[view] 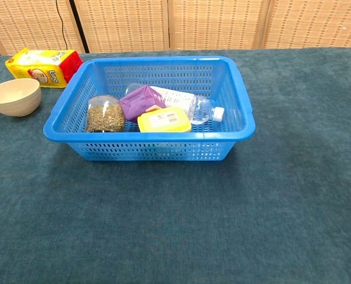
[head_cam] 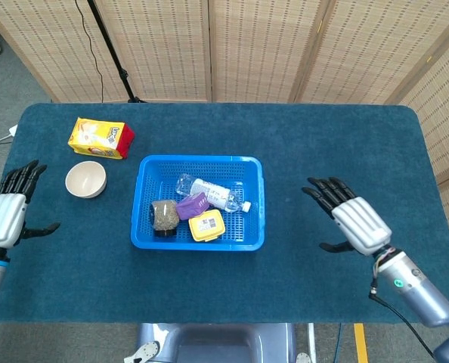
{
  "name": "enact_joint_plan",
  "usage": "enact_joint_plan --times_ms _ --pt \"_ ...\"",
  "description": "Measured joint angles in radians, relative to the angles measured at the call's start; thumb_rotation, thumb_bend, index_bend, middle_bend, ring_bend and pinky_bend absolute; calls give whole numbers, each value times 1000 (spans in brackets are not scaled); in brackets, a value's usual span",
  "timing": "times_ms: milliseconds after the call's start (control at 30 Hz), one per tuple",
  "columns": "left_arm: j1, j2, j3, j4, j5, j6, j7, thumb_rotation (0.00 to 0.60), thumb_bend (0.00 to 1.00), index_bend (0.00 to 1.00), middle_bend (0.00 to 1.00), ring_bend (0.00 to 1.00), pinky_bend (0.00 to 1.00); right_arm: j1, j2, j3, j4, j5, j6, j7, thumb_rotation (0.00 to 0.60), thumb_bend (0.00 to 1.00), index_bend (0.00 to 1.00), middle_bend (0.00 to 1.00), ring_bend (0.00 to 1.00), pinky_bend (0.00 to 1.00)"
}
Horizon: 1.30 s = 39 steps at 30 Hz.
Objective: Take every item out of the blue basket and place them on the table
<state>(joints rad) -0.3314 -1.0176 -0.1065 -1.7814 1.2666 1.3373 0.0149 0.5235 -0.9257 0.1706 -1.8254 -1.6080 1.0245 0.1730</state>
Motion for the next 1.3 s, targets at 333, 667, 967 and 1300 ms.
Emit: enact_joint_plan --times_ms 333,667,967,1300 --pt "67 46 7 -64 19 71 17 600 89 0 0 0 0 257 -232 92 42 194 -245 -79 600 0 0 0 0 0" --pt "74 65 -11 -61 8 47 -24 600 89 0 0 0 0 428 -439 152 197 382 -341 -138 600 0 0 0 0 0" --pt "73 69 -25 -57 -5 24 -33 600 89 0 0 0 0 546 -618 167 408 497 -380 -200 600 0 0 0 0 7" --pt "74 69 -34 -55 -19 10 -32 600 93 0 0 0 0 614 -744 145 557 553 -405 -243 600 0 19 0 0 79"
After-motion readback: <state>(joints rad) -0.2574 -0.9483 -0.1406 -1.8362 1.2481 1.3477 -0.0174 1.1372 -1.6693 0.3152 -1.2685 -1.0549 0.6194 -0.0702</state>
